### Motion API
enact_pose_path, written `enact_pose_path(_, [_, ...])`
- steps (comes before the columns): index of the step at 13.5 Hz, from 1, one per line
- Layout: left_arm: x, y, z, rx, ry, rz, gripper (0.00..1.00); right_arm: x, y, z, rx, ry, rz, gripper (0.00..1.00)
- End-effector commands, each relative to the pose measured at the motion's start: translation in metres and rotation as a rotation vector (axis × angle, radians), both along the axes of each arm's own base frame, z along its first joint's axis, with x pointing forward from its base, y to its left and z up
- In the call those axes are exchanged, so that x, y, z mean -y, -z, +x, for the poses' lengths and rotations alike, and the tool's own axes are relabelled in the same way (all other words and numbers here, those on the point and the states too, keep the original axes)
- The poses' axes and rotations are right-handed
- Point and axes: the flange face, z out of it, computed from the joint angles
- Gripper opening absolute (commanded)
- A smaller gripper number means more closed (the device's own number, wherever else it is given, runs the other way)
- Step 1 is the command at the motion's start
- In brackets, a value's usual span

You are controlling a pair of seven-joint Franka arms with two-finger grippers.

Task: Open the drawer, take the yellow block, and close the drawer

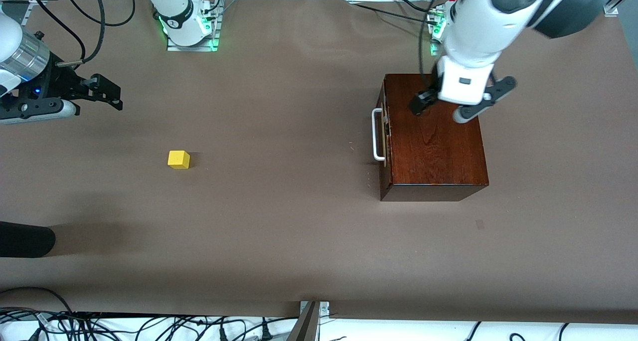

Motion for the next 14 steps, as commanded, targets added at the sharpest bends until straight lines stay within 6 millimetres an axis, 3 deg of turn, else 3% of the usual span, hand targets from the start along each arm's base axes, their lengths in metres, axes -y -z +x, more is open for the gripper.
enact_pose_path(1, [-0.054, -0.015, -0.004, -0.037, 0.076, -0.046, 1.00, 0.001, -0.005, -0.002, 0.005, 0.000, -0.008, 1.00])
enact_pose_path(5, [-0.138, -0.032, 0.003, -0.034, 0.272, -0.081, 1.00, 0.000, -0.004, -0.001, 0.007, -0.001, -0.005, 1.00])
enact_pose_path(7, [-0.169, -0.036, 0.007, -0.026, 0.353, -0.089, 1.00, -0.001, -0.005, -0.001, 0.009, 0.001, -0.003, 1.00])
enact_pose_path(10, [-0.196, -0.039, 0.008, -0.016, 0.416, -0.098, 1.00, -0.001, -0.004, -0.001, 0.006, 0.002, -0.002, 1.00])
enact_pose_path(14, [-0.212, -0.039, 0.010, -0.005, 0.444, -0.101, 1.00, -0.003, -0.004, -0.001, 0.009, 0.001, 0.000, 1.00])
